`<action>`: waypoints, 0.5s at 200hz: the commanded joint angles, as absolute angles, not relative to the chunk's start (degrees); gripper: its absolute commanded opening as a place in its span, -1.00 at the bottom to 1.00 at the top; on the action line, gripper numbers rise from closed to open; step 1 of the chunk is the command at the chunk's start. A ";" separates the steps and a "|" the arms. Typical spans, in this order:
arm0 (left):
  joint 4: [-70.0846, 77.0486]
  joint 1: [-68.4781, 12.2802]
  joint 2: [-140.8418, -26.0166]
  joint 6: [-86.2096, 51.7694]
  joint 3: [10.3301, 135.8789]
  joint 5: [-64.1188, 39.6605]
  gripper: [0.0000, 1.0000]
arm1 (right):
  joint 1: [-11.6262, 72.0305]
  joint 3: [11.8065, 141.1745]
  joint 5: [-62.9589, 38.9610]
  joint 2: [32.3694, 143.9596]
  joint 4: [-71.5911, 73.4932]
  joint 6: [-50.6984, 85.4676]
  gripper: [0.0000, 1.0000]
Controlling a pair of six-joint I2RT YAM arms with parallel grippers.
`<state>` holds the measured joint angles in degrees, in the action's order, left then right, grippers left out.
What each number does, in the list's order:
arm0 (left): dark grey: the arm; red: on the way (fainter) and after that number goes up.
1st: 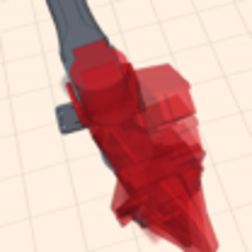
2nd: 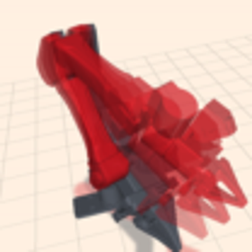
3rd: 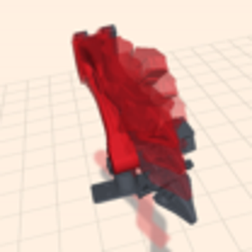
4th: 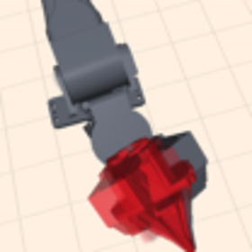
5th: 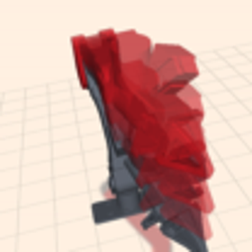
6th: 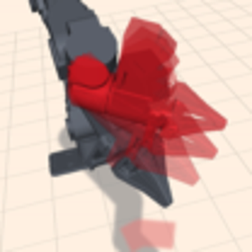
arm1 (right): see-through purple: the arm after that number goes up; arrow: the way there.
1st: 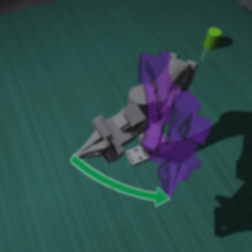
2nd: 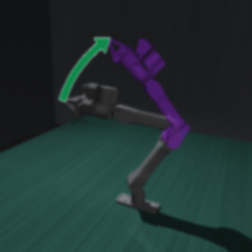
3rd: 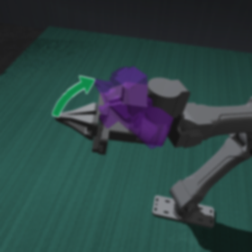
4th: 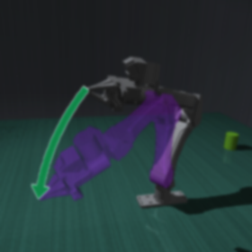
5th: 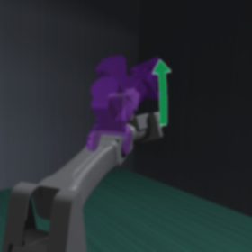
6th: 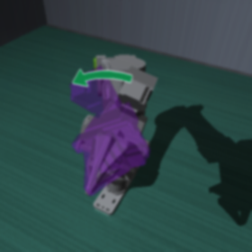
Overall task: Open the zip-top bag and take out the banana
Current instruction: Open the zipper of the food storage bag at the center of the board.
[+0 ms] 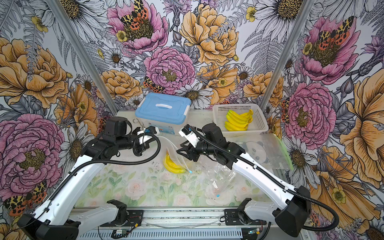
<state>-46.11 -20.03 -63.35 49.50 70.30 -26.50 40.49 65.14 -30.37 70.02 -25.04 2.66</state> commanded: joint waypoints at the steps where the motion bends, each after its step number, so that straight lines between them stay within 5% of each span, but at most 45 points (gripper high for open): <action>1: -46.50 -20.47 -62.71 49.38 69.54 -28.50 -1.00 | 40.87 65.94 -28.59 71.50 -27.16 2.64 -0.21; 100: -48.74 -21.61 -64.77 45.92 72.46 -27.73 -1.00 | 43.37 74.11 -27.21 76.83 -32.05 2.74 -0.16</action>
<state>-47.24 -20.91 -64.01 47.42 70.41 -26.65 42.81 71.33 -28.84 75.90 -30.13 2.57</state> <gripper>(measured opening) 0.045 0.423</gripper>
